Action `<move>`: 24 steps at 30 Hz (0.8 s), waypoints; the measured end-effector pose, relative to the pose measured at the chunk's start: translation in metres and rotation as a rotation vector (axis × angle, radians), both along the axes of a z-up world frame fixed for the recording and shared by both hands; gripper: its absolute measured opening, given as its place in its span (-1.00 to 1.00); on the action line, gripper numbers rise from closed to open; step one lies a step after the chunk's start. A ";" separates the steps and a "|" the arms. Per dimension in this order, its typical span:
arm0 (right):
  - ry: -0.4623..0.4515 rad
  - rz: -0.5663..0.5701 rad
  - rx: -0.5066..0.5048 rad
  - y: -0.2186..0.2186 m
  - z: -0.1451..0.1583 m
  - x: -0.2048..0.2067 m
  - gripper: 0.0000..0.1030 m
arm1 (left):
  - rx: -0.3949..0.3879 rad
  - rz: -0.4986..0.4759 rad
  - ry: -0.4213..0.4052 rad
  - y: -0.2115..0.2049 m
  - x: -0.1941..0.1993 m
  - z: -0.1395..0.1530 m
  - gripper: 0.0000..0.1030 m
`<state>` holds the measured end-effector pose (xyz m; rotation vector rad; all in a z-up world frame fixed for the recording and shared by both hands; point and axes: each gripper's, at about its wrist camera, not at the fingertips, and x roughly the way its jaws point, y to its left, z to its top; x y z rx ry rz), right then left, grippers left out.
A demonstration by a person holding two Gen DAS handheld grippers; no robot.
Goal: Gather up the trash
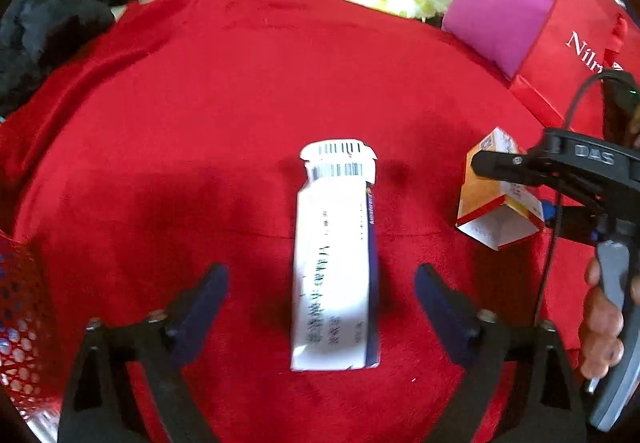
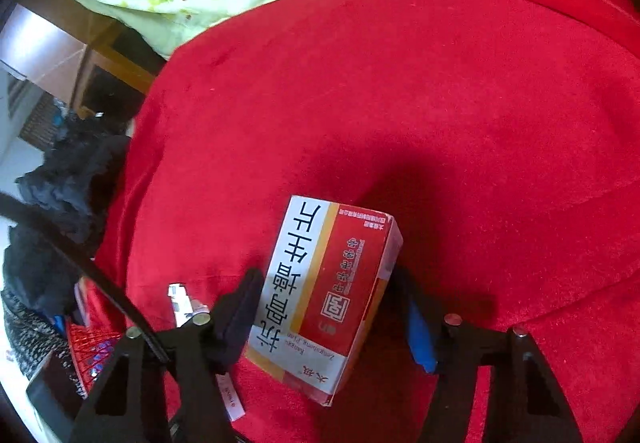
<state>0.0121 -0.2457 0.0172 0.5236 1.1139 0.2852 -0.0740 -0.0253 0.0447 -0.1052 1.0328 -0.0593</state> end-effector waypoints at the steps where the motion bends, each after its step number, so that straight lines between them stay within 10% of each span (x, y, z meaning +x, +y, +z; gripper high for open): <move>1: -0.008 0.013 0.004 0.000 0.001 -0.001 0.30 | -0.001 0.006 0.018 -0.001 0.003 -0.003 0.50; 5: -0.050 0.042 0.036 -0.009 0.007 -0.005 0.30 | -0.027 0.015 0.048 -0.006 0.004 -0.012 -0.10; 24: -0.553 0.208 0.107 0.012 0.097 -0.091 0.30 | 0.203 0.182 -0.381 0.021 -0.126 0.126 -0.11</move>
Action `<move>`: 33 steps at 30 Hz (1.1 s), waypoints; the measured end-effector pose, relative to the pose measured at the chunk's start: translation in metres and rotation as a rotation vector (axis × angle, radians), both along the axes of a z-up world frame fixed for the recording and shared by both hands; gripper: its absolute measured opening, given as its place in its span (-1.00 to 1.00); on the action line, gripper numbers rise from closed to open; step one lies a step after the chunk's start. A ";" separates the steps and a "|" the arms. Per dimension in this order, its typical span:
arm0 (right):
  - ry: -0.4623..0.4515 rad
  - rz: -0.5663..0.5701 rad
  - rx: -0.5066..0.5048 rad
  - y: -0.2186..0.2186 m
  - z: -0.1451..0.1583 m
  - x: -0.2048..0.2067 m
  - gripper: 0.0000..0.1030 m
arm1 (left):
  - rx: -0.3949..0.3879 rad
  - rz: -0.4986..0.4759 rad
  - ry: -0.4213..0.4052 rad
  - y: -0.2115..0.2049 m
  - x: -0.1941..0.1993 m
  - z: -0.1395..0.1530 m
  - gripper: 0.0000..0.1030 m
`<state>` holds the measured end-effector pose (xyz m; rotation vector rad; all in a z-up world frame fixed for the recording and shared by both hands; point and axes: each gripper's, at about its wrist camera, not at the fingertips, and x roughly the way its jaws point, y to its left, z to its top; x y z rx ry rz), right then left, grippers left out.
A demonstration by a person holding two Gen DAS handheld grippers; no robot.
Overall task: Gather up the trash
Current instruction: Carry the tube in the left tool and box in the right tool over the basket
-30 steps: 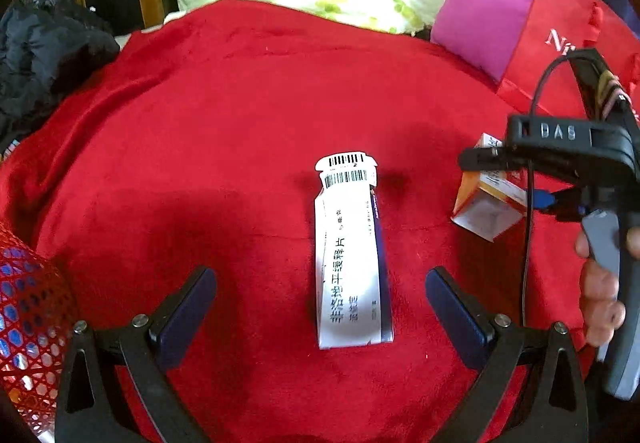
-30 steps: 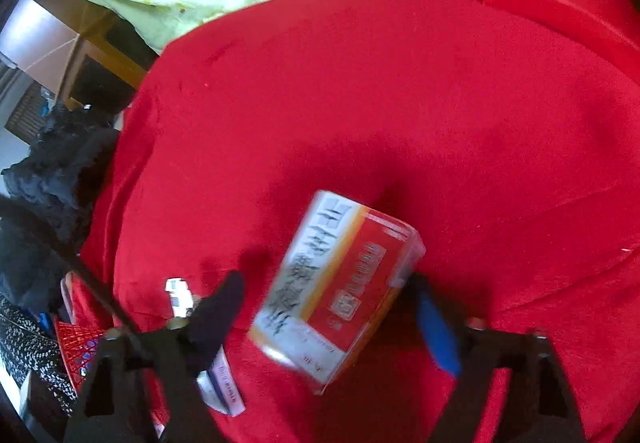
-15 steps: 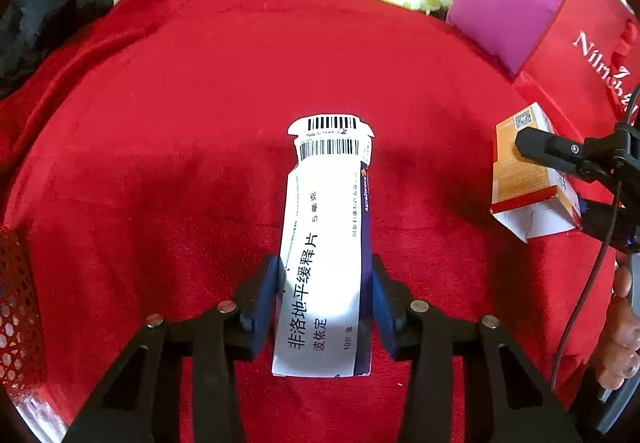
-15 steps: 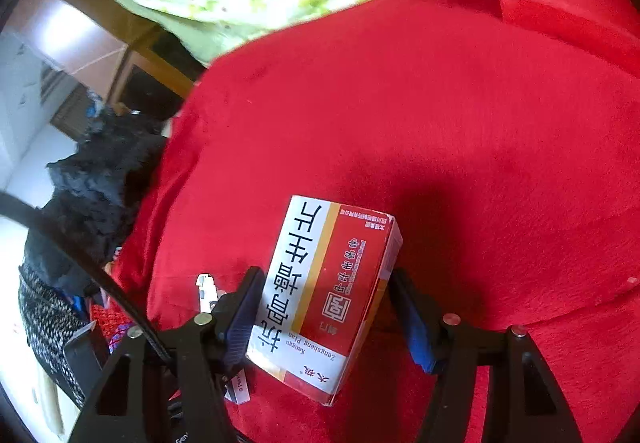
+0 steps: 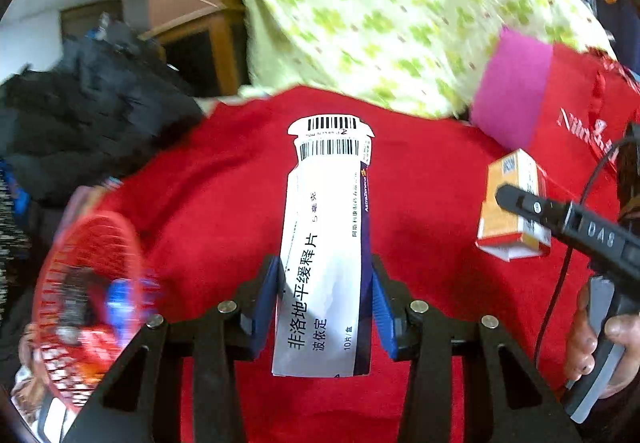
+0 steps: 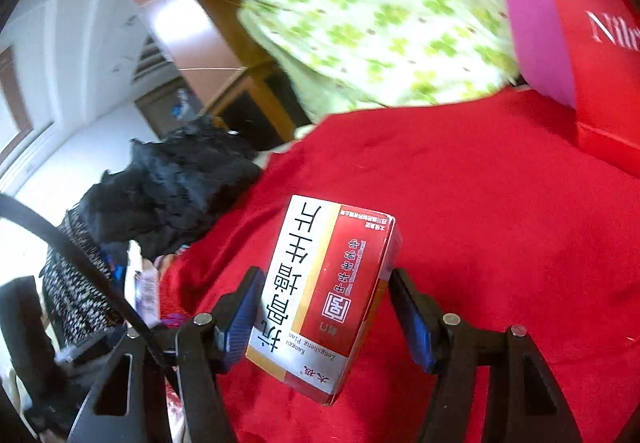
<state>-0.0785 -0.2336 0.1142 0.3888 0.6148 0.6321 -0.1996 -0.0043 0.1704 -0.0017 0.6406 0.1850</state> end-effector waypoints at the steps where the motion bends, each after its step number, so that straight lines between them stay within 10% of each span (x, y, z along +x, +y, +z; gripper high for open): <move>1: -0.018 0.013 0.004 0.006 0.003 -0.005 0.30 | 0.006 0.014 -0.015 0.011 -0.007 0.005 -0.11; 33: -0.201 0.409 -0.040 0.249 0.065 -0.109 0.30 | -0.026 0.343 -0.128 0.187 -0.125 0.023 -0.10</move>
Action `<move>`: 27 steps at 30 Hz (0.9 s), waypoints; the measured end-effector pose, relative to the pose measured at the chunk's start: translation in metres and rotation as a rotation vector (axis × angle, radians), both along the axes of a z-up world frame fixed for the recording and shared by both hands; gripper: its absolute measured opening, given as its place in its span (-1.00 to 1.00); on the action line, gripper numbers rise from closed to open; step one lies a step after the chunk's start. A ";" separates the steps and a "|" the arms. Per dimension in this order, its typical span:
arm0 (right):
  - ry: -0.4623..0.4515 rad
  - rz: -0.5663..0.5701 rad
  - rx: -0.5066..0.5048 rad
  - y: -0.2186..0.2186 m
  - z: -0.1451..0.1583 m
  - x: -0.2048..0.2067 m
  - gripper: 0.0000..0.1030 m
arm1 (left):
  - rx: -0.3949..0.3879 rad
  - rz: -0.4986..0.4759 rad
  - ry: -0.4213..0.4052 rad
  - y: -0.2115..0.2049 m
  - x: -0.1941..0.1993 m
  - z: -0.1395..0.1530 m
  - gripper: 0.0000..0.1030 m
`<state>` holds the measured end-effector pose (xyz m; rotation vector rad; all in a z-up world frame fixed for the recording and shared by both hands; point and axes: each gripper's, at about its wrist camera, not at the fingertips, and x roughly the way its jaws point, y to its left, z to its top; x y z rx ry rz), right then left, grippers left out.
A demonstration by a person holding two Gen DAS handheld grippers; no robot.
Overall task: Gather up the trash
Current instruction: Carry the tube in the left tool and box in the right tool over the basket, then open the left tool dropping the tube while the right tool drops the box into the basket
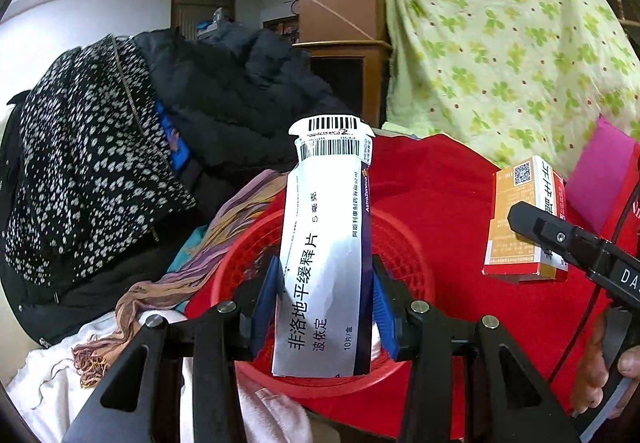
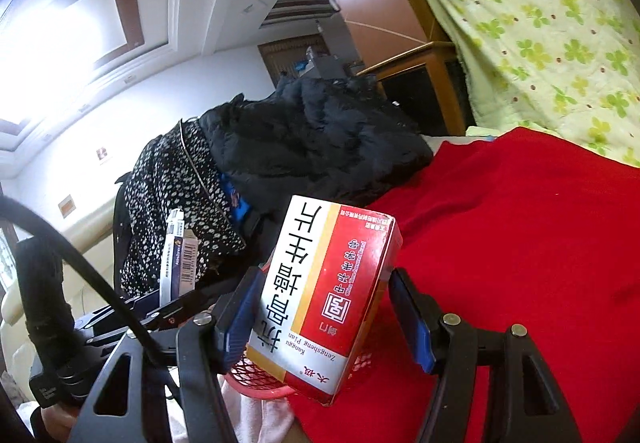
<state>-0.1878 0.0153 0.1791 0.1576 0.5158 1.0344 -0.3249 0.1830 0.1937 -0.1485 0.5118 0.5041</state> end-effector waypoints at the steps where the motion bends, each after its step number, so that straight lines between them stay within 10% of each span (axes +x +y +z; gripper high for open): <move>1: 0.004 0.003 -0.002 0.004 0.000 0.000 0.31 | -0.004 0.012 0.001 0.006 -0.002 -0.002 -0.10; 18: 0.062 0.028 -0.061 0.088 -0.012 0.023 0.35 | -0.102 0.015 0.082 0.043 0.008 -0.045 -0.09; 22: 0.107 0.018 -0.087 0.107 -0.014 0.038 0.44 | -0.153 -0.012 0.079 0.044 0.012 -0.051 0.35; 27: 0.108 0.008 -0.056 0.089 -0.017 0.040 0.44 | -0.140 -0.017 0.079 0.039 0.010 -0.050 0.38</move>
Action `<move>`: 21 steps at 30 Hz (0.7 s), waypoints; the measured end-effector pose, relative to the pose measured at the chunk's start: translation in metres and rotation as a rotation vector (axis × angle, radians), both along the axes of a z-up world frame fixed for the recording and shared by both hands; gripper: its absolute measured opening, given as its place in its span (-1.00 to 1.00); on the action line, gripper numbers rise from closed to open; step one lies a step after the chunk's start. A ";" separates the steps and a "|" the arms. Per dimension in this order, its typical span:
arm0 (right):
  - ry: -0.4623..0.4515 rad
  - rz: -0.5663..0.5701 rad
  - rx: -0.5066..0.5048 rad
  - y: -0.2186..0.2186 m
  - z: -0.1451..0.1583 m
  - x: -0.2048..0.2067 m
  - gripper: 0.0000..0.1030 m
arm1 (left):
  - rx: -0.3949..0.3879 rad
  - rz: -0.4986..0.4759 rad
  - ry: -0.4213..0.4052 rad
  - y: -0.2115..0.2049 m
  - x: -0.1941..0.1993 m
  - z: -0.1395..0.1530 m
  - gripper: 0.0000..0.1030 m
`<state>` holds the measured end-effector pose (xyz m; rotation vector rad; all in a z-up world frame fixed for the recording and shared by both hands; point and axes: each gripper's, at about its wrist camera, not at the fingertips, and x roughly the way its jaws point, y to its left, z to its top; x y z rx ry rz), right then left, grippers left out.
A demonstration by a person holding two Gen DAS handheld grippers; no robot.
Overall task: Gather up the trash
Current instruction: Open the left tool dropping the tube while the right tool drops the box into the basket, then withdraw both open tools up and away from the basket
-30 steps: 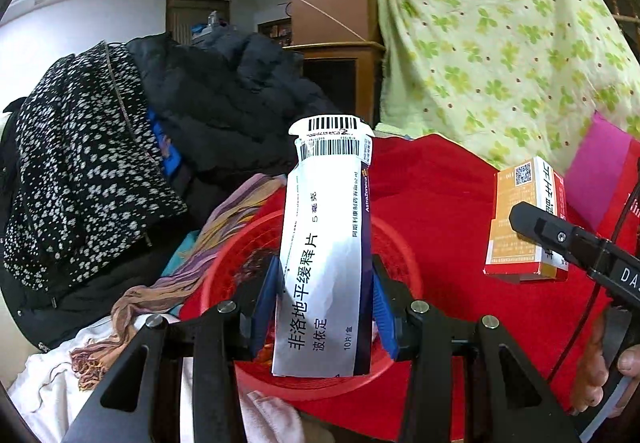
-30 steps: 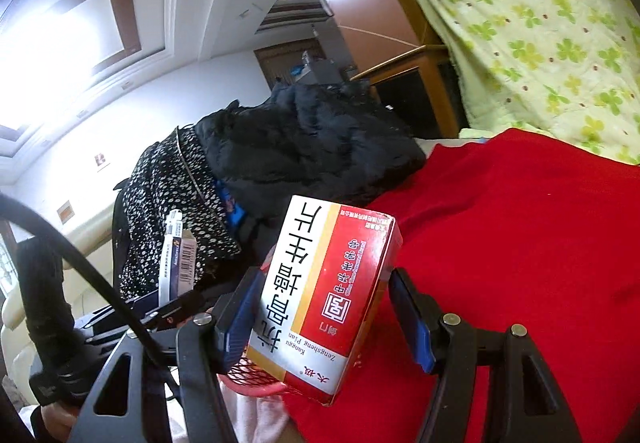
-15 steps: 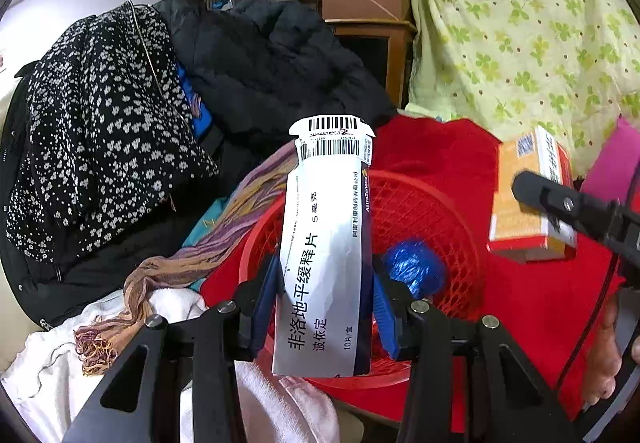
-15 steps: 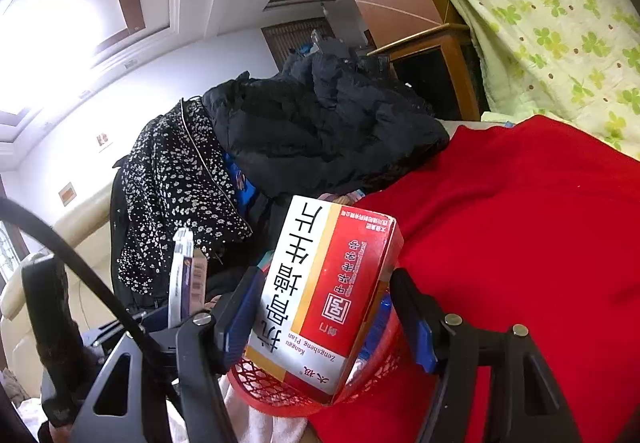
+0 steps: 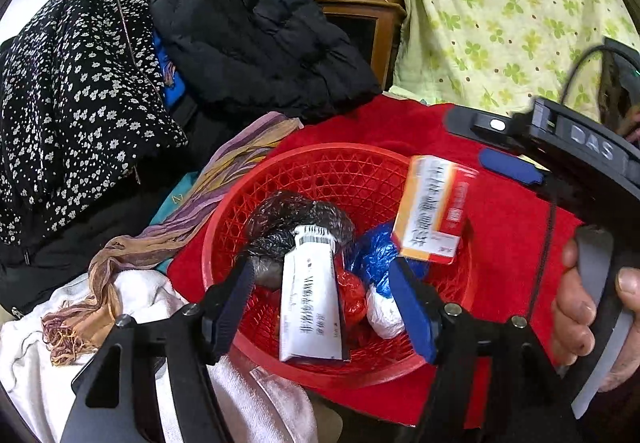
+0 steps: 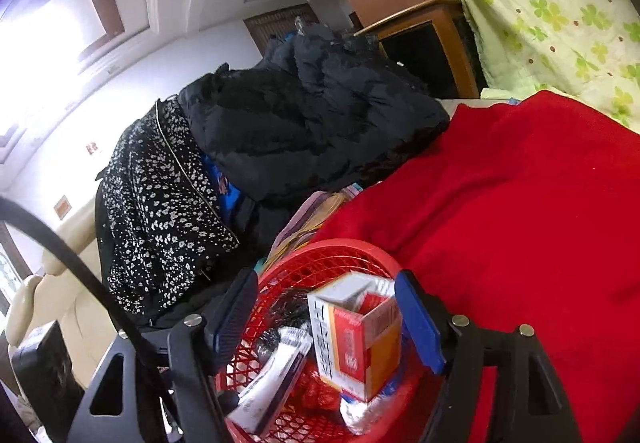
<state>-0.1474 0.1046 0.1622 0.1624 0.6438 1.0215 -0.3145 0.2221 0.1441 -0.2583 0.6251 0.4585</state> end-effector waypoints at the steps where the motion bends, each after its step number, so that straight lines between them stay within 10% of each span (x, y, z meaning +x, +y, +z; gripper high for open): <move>1: -0.003 -0.006 0.004 -0.006 0.000 -0.001 0.44 | 0.001 0.000 -0.004 -0.001 -0.001 0.001 0.38; 21: -0.024 -0.214 0.126 -0.199 0.041 -0.044 0.45 | 0.213 -0.024 -0.122 -0.092 -0.021 0.080 0.87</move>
